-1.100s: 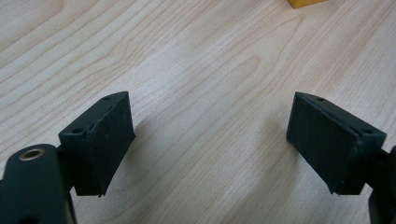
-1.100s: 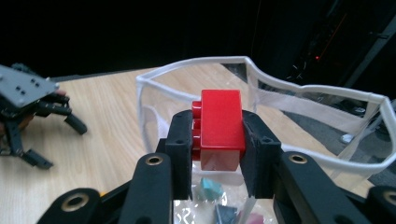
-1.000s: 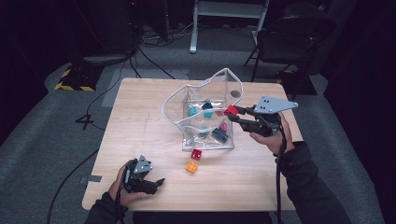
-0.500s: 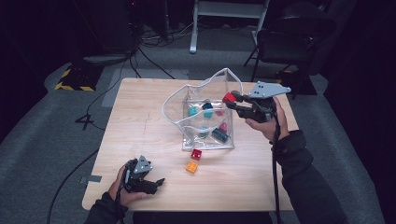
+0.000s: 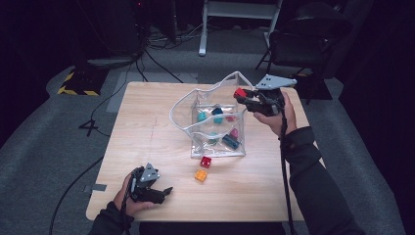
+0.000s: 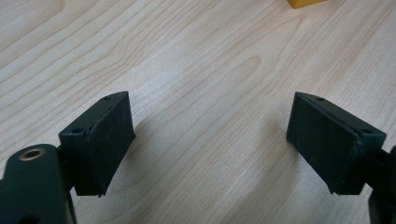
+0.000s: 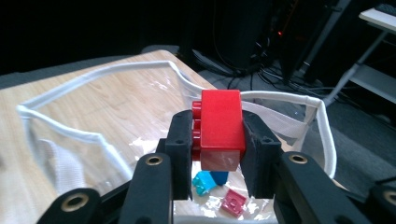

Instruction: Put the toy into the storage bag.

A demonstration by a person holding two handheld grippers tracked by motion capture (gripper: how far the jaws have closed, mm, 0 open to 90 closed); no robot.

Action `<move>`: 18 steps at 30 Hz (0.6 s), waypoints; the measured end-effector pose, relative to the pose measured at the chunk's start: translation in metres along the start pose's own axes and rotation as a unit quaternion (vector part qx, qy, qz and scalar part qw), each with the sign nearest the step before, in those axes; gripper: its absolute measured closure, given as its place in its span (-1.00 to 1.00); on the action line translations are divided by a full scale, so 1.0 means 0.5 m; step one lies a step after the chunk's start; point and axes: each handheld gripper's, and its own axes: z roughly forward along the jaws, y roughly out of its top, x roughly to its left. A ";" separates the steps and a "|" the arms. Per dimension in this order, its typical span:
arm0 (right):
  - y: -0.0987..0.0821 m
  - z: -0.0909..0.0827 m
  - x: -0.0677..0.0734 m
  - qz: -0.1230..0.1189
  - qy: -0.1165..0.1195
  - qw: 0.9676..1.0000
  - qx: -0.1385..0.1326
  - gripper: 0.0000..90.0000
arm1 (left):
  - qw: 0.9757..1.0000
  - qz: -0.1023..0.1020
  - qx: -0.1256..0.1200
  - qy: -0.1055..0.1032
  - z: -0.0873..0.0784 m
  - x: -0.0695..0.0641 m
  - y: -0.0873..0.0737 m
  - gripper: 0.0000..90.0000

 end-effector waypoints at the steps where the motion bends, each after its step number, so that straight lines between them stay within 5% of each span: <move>1: 0.000 0.007 -0.003 0.003 -0.003 1.000 0.004 0.51 | 1.000 0.000 -0.001 0.001 0.000 0.000 0.000 -0.66; 18: -0.003 0.061 -0.025 0.029 -0.019 0.999 0.031 0.50 | 1.000 -0.002 -0.002 0.001 0.000 -0.001 -0.001 -0.66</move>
